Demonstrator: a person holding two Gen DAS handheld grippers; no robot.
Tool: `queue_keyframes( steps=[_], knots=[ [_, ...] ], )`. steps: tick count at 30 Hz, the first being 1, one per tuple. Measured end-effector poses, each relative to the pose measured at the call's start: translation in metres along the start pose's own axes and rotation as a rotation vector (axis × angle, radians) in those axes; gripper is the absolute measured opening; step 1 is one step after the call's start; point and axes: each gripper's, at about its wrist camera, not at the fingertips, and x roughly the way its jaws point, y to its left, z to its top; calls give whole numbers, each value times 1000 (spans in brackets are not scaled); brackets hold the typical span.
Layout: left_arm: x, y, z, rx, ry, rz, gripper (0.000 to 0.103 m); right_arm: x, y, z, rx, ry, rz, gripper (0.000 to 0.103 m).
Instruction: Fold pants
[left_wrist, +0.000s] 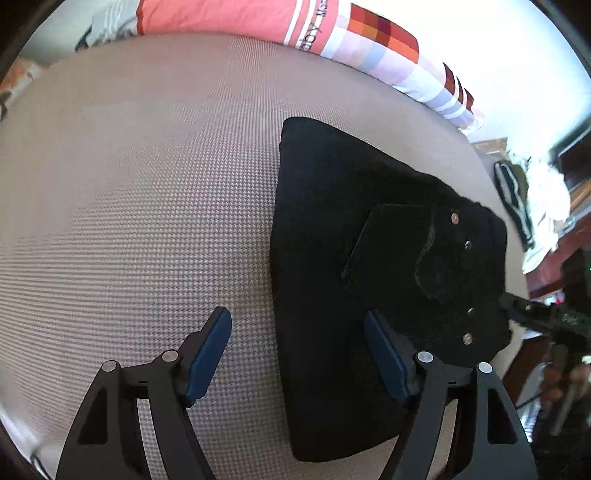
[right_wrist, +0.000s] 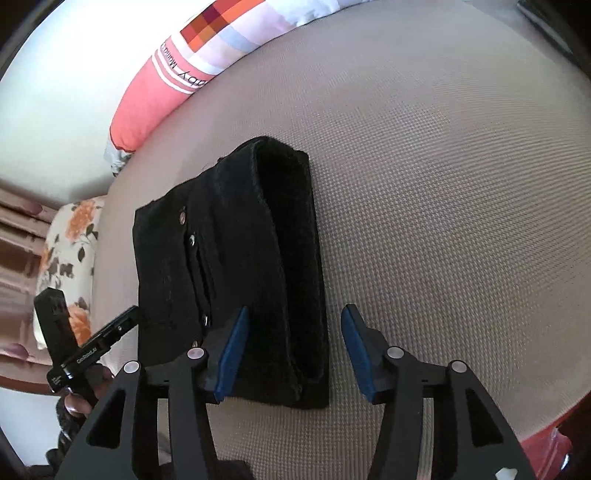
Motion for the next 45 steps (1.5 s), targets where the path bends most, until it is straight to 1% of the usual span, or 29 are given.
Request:
queue_keyframes(
  steps=[3,7,10,11,18,22,24,25,26,27,29,32,34,36,38,39,42,44,45],
  knots=[
    [2,3,4,-24,22,-45,75,4,-9,8,10,6,42,52],
    [8,9,11,-74,71,-141,75,11,-20,17,9,26,112,52],
    [11,9,15,-85,85,-194,73,19,-29,20,9,52,165,52],
    [13,10,17,-94,93,-213,73,21,-32,22,18,58,197,52],
    [20,14,28,-135,112,-327,73,33,-42,28,21,95,334,45],
    [27,15,38,-149,128,-383,73,41,-41,34,-1,130,379,43],
    [29,19,40,-159,136,-408,70,44,-41,36,-14,141,393,43],
    [31,21,42,-162,135,-417,67,46,-41,37,-18,146,401,43],
    [32,22,43,-161,134,-420,60,48,-40,39,-20,152,411,43],
    [33,23,45,-154,131,-416,57,50,-39,40,-19,158,419,43],
    [37,26,49,-155,130,-408,40,52,-37,41,-26,157,428,43],
    [41,33,51,-176,138,-430,34,53,-35,43,-26,139,432,43],
    [40,32,51,-168,130,-421,34,53,-36,42,-18,118,426,40],
    [38,26,51,-146,112,-384,32,51,-33,39,-20,95,393,35],
    [34,15,48,-118,87,-325,31,47,-27,34,-28,68,343,34],
    [31,8,47,-88,72,-284,30,45,-23,31,-31,45,307,32],
    [26,-7,45,-21,42,-200,24,36,-11,25,-53,6,226,29],
    [22,-14,43,8,28,-158,19,32,-4,22,-54,-12,191,27],
    [21,-19,43,22,23,-134,19,31,-1,21,-52,-18,174,27]
  ],
)
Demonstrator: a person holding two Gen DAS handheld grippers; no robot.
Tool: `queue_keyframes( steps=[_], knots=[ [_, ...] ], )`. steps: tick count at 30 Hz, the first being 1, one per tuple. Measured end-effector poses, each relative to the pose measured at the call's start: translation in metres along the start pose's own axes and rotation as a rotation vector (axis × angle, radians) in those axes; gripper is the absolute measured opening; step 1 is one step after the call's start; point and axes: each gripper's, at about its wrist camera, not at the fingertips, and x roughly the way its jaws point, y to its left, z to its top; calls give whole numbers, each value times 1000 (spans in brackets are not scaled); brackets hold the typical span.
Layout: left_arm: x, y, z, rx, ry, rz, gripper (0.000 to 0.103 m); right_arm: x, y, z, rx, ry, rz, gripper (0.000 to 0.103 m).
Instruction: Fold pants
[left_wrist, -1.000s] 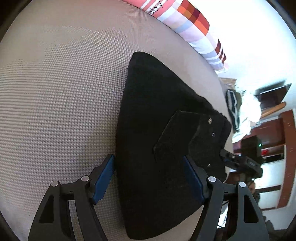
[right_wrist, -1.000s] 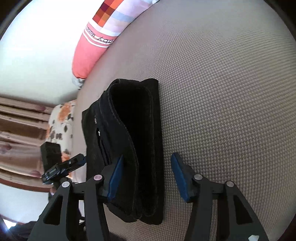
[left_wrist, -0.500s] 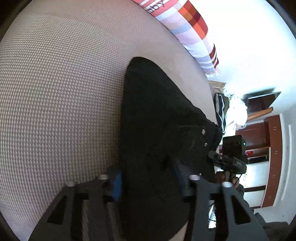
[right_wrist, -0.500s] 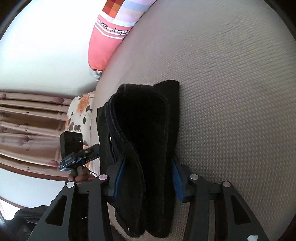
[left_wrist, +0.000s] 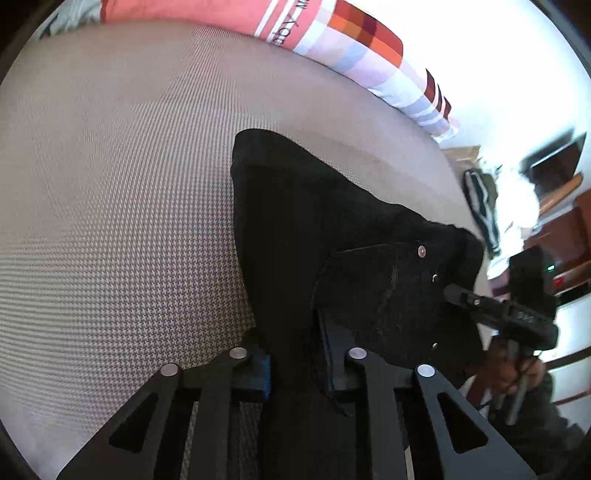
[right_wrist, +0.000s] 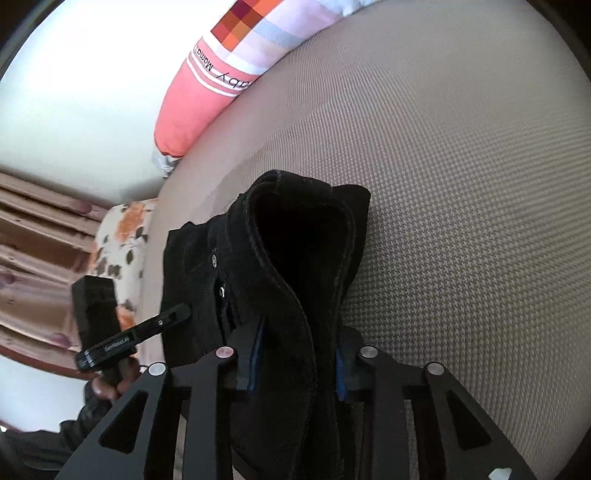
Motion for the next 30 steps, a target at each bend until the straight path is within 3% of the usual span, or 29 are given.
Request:
queue_keyframes(
  steps=[6,19,30],
  knots=[
    [-9,-18,-6,71,-36,104,17,-8,18,0,-8,-42,-43,23],
    [-40,-18,-4,92,-87,121,15,4,60,10,-45,-24,-31,21],
    [-45,-3,29,88,-138,148,15,29,81,43,-61,-17,14,21]
  ],
)
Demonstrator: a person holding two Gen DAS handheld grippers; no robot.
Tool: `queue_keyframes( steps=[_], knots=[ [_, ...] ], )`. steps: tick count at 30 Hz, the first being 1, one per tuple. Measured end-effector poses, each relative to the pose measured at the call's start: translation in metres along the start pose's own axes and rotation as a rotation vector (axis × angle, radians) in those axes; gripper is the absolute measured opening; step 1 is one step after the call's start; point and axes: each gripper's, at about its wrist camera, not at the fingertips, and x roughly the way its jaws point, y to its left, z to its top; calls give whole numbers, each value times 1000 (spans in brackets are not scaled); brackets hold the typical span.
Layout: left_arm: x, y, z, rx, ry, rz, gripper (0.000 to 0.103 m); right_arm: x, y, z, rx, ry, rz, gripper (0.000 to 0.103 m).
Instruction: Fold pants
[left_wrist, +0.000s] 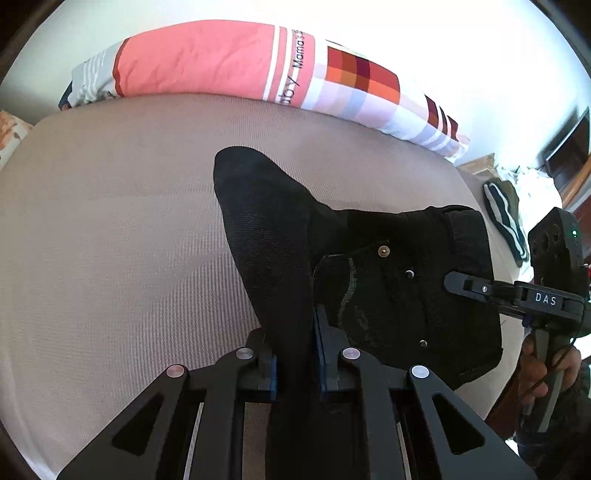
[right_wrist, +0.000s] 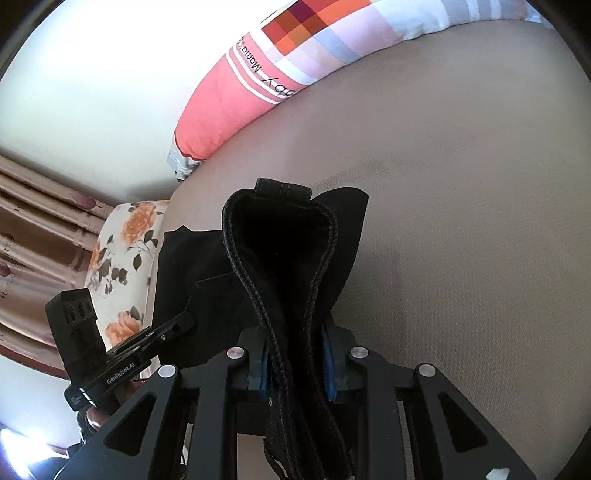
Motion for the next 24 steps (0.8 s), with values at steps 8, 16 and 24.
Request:
queue_keyframes(
  steps=[8,16,24],
  knots=[
    [17,19,43,-4,-21,3,15,22,8,42,-4,4,10,21],
    [36,43,90,-39,-29,2,15,49,14,94,-16,8,11,21],
    [62,59,127,-27,-40,26,15,71,12,131,-21,-13,-7,21]
  ],
)
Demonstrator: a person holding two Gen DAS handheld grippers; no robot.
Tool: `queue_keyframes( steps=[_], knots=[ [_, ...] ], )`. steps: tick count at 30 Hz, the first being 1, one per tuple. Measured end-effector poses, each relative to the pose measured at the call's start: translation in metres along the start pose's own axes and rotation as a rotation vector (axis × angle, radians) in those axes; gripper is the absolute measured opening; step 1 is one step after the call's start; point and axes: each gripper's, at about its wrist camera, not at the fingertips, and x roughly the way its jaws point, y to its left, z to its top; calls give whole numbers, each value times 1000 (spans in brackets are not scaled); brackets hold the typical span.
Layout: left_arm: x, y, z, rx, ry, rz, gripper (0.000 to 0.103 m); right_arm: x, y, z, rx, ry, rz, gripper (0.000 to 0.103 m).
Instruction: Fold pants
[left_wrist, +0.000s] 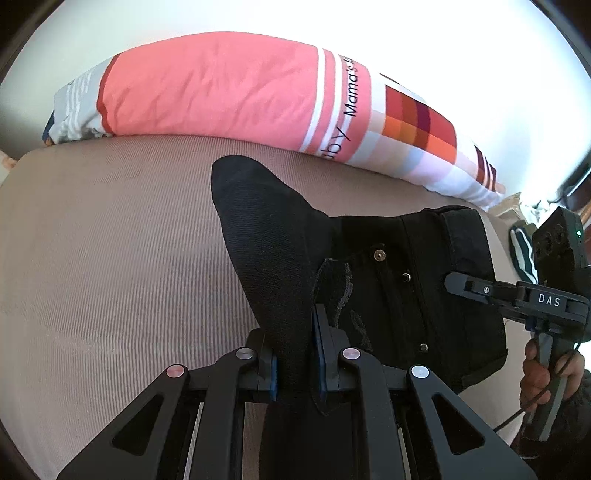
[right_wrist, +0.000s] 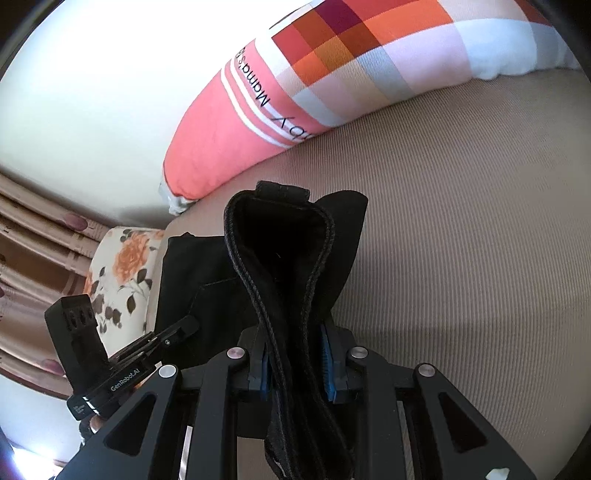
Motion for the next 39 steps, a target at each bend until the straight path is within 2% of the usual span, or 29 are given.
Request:
queue_keyframes(
  steps=[4,6,9,12,16,18,21,26,29,39],
  knots=[
    [18,12,-2,-5,19,40,17,11,-11,0,-7,-20,-87,21],
    [28,22,-9,-19,39,48,20,15,-18,-4,-9,-22,-137,25],
    [35,30,-16,-50,34,50,31,23,-22,-12,-38,-23,-224,37],
    [36,26,-21,-31,10,100,40,22,-27,-17,-16,-39,-235,43],
    [29,17,-27,2,-4,180,51,21,-21,-26,-36,-37,-284,47],
    [25,14,-30,11,-3,208,56,14,-17,-35,-47,-41,-321,56],
    [10,6,-43,40,-7,253,65,0,-12,-48,-56,-57,-336,60],
    [-21,-9,-71,67,-49,298,77,-28,10,-79,-127,-124,-386,64],
    [-39,-17,-89,63,-68,316,79,-37,25,-98,-156,-154,-417,66],
    [-91,-36,-139,22,-134,394,79,-52,79,-161,-278,-233,-431,76]
  ],
)
